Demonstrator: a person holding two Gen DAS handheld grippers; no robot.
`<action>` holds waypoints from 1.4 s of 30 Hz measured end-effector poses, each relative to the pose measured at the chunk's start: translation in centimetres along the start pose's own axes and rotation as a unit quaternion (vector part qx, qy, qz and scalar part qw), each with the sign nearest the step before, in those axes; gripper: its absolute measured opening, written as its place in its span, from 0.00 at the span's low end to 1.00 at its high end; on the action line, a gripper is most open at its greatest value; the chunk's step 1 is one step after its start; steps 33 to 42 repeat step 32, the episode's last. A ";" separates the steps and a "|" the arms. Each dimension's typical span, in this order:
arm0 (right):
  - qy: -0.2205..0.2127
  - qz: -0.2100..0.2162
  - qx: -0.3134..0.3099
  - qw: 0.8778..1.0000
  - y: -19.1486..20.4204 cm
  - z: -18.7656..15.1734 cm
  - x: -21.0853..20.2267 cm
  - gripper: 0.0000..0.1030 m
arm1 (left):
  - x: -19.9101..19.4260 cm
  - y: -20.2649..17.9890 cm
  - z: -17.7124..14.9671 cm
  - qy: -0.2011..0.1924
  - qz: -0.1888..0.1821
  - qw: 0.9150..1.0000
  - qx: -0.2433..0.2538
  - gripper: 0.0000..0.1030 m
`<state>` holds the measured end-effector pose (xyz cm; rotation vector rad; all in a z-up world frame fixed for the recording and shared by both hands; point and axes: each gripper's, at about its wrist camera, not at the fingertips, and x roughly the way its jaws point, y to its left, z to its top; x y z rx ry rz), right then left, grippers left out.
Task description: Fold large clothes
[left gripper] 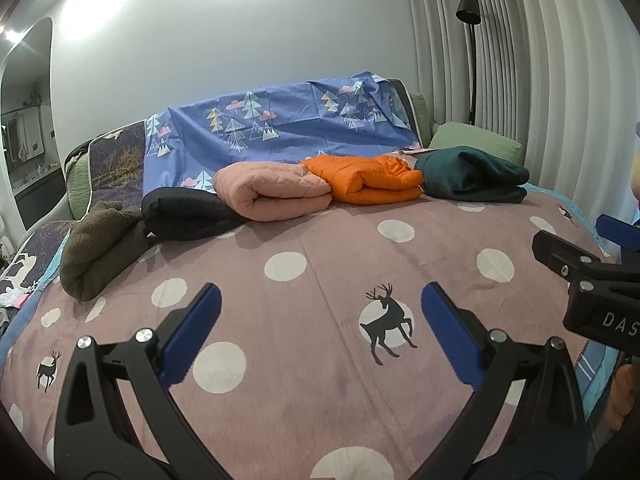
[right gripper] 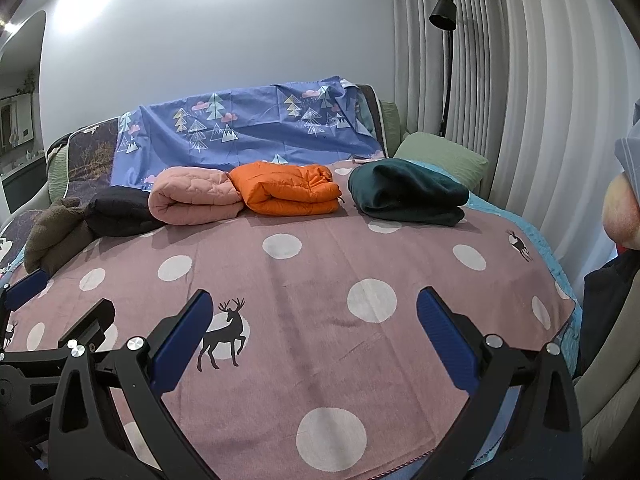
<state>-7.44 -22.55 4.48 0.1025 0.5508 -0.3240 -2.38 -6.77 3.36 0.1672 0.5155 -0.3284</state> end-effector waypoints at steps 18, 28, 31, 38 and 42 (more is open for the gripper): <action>0.006 0.001 -0.001 1.000 -0.3 0.1 0.5 0.99 | 0.4 0.2 0.0 0.008 -0.001 1.000 0.000 0.98; 0.008 0.002 -0.001 1.000 -0.5 0.1 0.6 0.99 | 0.3 0.3 -0.1 0.008 -0.003 1.000 0.000 0.98; 0.011 0.001 -0.002 1.000 -0.5 -0.1 0.7 0.99 | 0.3 0.3 -0.1 0.008 -0.004 1.000 0.001 0.98; 0.011 0.001 -0.001 1.000 -0.5 -0.1 0.7 0.99 | 0.3 0.2 -0.2 0.008 -0.004 1.000 0.001 0.98; 0.011 0.001 -0.001 1.000 -0.5 -0.1 0.7 0.99 | 0.3 0.2 -0.2 0.008 -0.004 1.000 0.001 0.98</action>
